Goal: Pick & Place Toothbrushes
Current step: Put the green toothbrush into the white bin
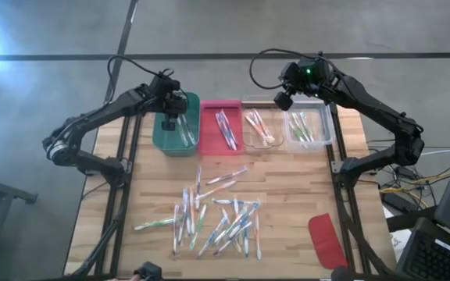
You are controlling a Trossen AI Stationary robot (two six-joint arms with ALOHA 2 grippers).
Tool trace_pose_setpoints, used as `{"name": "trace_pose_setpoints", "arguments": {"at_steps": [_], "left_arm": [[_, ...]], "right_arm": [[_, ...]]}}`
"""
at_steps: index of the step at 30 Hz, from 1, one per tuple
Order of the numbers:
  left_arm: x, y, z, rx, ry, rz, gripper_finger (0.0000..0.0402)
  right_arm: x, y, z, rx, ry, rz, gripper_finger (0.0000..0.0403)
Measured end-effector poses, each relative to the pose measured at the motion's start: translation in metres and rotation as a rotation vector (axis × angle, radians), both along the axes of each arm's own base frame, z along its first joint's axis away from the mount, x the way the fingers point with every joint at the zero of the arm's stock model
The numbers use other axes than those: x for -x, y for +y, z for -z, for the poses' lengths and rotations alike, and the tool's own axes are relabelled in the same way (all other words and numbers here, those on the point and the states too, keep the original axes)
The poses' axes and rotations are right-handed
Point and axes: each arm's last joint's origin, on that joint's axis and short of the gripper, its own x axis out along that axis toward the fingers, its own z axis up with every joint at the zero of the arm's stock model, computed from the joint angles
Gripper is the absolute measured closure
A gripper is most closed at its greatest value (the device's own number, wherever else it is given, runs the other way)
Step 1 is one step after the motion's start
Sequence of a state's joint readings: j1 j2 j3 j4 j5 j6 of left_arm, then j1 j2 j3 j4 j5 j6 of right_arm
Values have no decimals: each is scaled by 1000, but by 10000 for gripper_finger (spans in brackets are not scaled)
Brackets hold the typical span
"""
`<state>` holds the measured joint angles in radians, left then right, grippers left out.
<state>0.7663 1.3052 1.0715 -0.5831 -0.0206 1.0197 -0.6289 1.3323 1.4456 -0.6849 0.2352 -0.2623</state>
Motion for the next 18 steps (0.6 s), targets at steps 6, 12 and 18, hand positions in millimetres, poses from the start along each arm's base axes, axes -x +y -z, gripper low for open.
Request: {"name": "trace_pose_setpoints", "arguments": {"at_steps": [6,12,18], "left_arm": [[-3,-2,7,-3,-12,28,307],[-7,-6,14,-24,-7,68,307],[-9,-6,12,-41,-15,82,307]], "right_arm": [[0,0,0,0,0,1,394],[-2,-2,3,-3,13,-3,394],[-3,-2,3,6,27,-13,394]]}}
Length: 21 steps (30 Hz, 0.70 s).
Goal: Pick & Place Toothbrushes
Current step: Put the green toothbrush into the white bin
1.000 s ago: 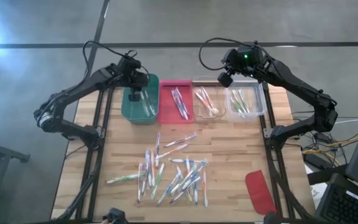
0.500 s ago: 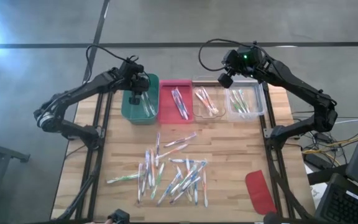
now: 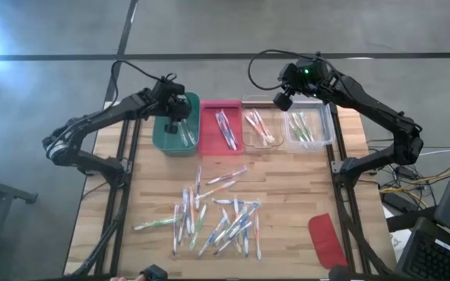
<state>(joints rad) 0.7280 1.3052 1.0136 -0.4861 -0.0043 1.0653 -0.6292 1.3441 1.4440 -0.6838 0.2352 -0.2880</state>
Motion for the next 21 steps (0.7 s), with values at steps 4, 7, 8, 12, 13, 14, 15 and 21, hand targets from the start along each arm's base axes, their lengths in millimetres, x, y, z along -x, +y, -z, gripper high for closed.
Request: {"name": "trace_pose_setpoints", "arguments": {"at_steps": [4,7,8,12,13,14,15,21], "left_arm": [[0,0,-11,-5,6,-6,307],[2,-3,-24,10,89,-21,307],[2,-3,-30,21,112,-16,307],[-6,1,-39,92,197,-10,307],[-8,3,-38,105,212,-8,307],[-10,4,-36,115,225,-6,307],[-12,5,-32,123,244,4,307],[-20,13,-16,99,355,32,307]], "right_arm": [[0,0,0,6,7,-6,394],[0,0,0,16,21,-17,394],[0,0,0,18,23,-19,394],[0,-1,0,18,19,-20,394],[0,0,0,17,20,-21,394],[0,0,0,17,23,-22,394],[0,0,1,15,28,-23,394],[2,1,4,-3,72,-37,394]]}}
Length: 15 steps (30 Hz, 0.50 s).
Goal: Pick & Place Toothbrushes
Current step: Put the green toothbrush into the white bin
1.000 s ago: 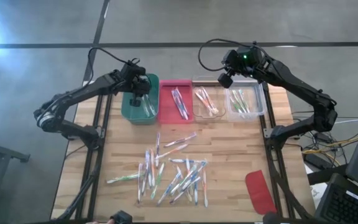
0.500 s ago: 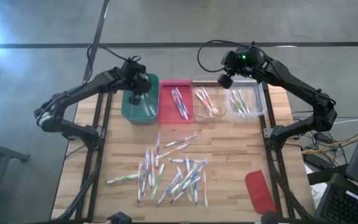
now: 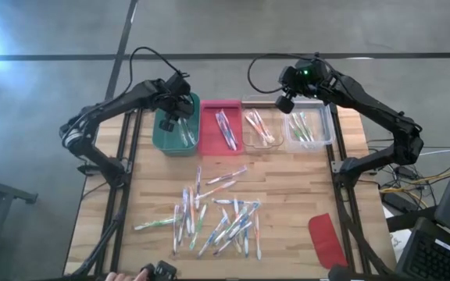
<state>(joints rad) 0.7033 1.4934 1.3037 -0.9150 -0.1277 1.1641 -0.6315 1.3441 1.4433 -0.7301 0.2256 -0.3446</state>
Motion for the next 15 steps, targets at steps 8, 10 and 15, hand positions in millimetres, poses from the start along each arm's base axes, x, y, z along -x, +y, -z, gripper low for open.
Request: {"name": "trace_pose_setpoints", "arguments": {"at_steps": [8,10,15], "left_arm": [[-3,3,13,10,88,11,301],[-3,4,17,18,97,12,291],[-3,3,31,17,132,34,262]], "right_arm": [[0,0,4,-5,10,-5,394],[0,0,4,-5,13,-6,394],[-1,0,7,-29,4,-41,394]]}}
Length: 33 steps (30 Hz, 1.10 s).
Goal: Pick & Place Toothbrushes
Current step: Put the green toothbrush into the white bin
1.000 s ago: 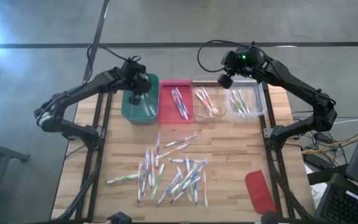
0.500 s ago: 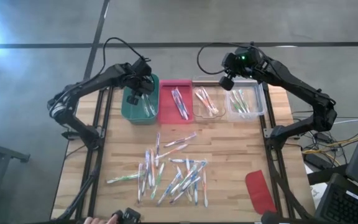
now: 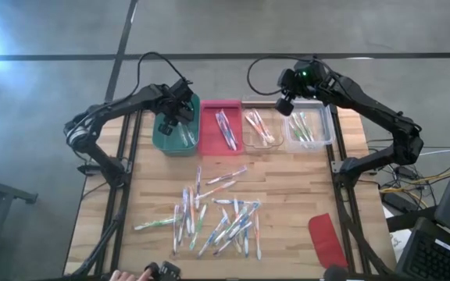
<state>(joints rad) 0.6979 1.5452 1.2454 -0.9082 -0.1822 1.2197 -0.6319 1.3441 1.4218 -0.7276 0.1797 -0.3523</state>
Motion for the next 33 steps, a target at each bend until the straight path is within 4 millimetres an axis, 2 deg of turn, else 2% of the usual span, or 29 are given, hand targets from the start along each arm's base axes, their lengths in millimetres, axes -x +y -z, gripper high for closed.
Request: {"name": "trace_pose_setpoints", "arguments": {"at_steps": [4,13,22,33], "left_arm": [[-3,0,15,27,37,16,257],[-12,5,31,52,70,15,261],[-22,12,57,97,126,22,264],[-27,17,79,140,177,21,266]], "right_arm": [[0,0,2,-3,5,-5,394],[-1,-1,14,-16,44,-16,394],[1,-3,15,-11,47,-10,394],[8,-12,15,-6,55,20,394]]}}
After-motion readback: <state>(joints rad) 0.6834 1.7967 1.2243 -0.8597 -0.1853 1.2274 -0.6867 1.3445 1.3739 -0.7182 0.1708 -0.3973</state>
